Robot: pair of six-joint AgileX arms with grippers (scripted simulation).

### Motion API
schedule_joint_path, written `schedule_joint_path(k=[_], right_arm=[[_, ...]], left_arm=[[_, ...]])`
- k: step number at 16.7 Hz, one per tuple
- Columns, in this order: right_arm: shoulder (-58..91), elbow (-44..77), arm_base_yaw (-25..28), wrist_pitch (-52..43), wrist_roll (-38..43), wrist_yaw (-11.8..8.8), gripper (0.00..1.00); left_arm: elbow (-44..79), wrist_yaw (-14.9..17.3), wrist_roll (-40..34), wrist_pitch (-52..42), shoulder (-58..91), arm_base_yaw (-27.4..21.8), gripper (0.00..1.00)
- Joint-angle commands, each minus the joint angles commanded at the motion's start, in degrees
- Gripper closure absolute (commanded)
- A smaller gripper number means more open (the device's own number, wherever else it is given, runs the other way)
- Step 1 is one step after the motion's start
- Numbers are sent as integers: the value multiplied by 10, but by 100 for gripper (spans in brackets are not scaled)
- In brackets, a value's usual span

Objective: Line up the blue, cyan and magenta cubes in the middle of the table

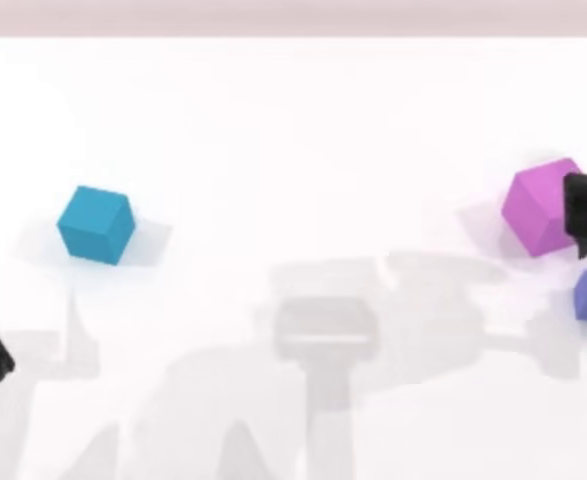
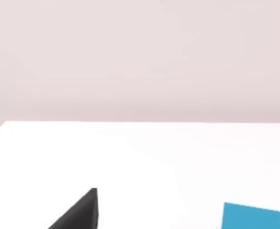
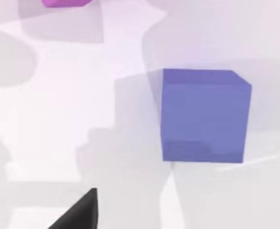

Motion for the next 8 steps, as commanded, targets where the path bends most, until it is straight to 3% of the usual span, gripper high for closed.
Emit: schedule_joint_path(k=[8], right_arm=[[72, 60, 5, -40, 13, -1, 0]], left_arm=[[0, 0, 0, 0, 0, 0, 0]])
